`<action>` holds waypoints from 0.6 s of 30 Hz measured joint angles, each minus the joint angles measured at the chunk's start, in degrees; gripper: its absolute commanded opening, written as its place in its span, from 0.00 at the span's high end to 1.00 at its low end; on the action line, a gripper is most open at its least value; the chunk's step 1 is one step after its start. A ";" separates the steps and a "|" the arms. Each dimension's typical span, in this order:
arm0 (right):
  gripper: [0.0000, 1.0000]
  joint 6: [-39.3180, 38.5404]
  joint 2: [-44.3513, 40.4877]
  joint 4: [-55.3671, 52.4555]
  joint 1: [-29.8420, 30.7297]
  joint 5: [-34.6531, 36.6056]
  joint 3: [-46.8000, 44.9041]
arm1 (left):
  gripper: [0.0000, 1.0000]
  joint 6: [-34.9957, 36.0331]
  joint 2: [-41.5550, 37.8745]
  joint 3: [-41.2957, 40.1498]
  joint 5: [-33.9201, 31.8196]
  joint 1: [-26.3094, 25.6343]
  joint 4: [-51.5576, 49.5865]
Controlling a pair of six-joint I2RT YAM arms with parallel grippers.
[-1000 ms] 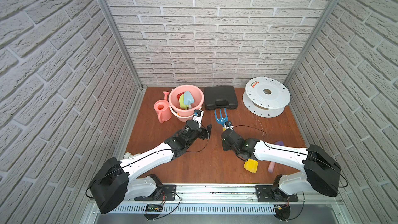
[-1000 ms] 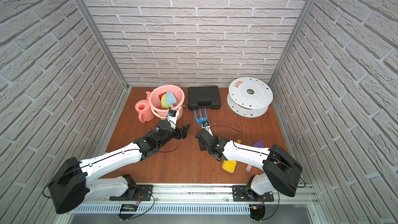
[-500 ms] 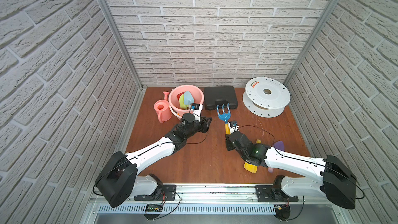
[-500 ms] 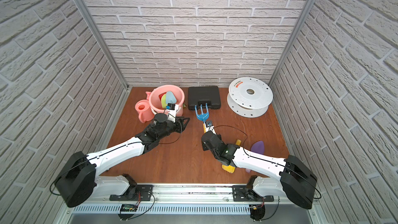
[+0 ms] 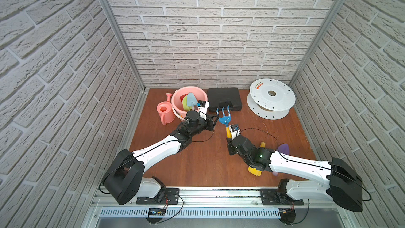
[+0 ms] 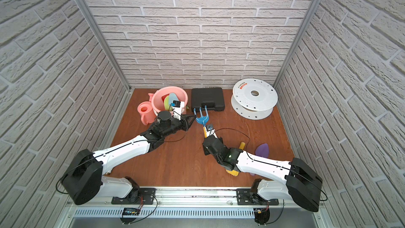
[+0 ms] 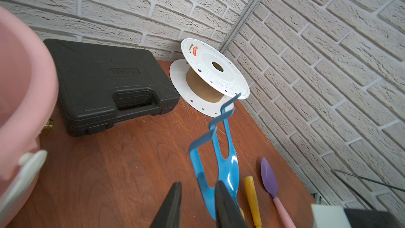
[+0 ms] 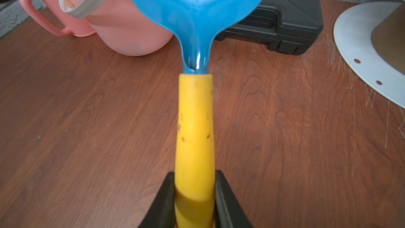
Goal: Organize the gardening tools
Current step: Pick up the gardening tool from the center of the board.
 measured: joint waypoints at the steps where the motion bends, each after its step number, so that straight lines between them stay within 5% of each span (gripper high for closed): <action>1: 0.97 -0.17 -0.20 0.13 0.15 -0.02 -0.15 | 0.74 -0.42 0.26 0.07 0.24 0.35 0.37; 14: 0.97 -0.44 -0.79 0.46 0.55 1.05 -0.79 | 0.86 -2.60 4.17 1.42 5.81 1.33 3.63; 18: 0.97 0.04 -0.76 0.39 0.55 1.64 -0.92 | 1.00 -4.55 5.42 2.14 8.59 1.66 5.22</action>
